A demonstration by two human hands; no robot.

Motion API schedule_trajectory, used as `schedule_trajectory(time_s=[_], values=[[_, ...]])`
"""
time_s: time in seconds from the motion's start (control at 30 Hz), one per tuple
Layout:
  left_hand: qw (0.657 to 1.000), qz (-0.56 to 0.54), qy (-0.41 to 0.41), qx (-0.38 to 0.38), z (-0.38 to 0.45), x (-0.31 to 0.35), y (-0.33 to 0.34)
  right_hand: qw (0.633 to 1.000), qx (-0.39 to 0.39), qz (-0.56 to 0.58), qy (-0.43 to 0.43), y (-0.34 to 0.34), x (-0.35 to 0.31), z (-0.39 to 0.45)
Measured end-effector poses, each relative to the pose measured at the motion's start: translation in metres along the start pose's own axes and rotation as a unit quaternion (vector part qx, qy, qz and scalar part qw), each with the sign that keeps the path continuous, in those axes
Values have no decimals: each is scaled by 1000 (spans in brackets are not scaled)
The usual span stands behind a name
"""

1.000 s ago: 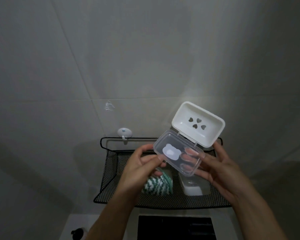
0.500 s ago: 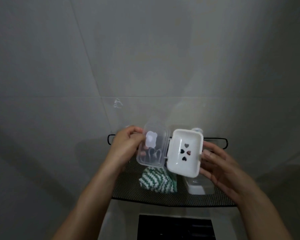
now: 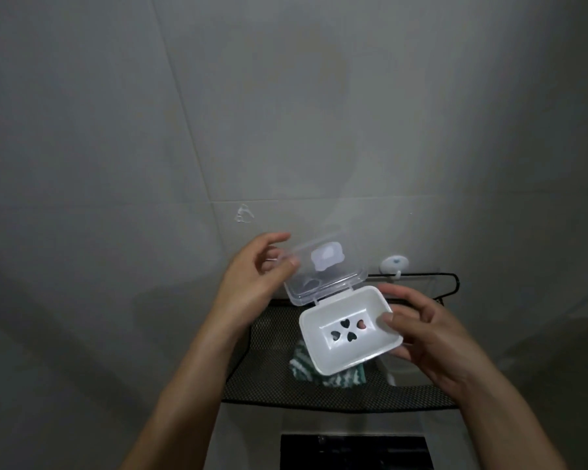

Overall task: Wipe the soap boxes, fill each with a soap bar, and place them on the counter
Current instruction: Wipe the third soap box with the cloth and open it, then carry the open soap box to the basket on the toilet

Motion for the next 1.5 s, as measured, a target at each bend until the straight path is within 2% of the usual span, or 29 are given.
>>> schedule_trajectory(time_s=[0.1, 0.27, 0.37, 0.5, 0.8, 1.07, 1.3, 1.5], values=[[999, -19, -22, 30, -17, -18, -12, 999, 5, 34, -32, 6, -9, -2], [999, -44, -1, -21, -44, -30, -3, 995, -16, 61, -71, 37, -17, -3], [996, -88, 16, -26, -49, -28, -7, 995, -36, 53, -78, 59, -15, 0], [995, -97, 10, 5, -55, -27, -26, 995, -70, 24, -71, 87, -10, 4], [990, -49, -37, 130, -86, -31, -76, 981, -170, -80, -54, 131, -1, 26], [962, -33, -98, 252, -146, -29, -85, 949, -280, -143, -23, 156, 9, 23], [919, -23, -165, 358, -240, -35, -82, 900, -402, -168, 34, 185, 50, -17], [861, -19, -210, 462, -345, -30, -89, 841, -502, -184, 76, 225, 96, -80]])
Point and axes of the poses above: each hand's wrist, its own z-axis towards the middle knuckle, its own y-axis out of the palm, x = y × z, the point moved 10 cm from there along z, towards the middle knuckle, and after that the axes turned 9 degrees about z, right-handed, at the moved point
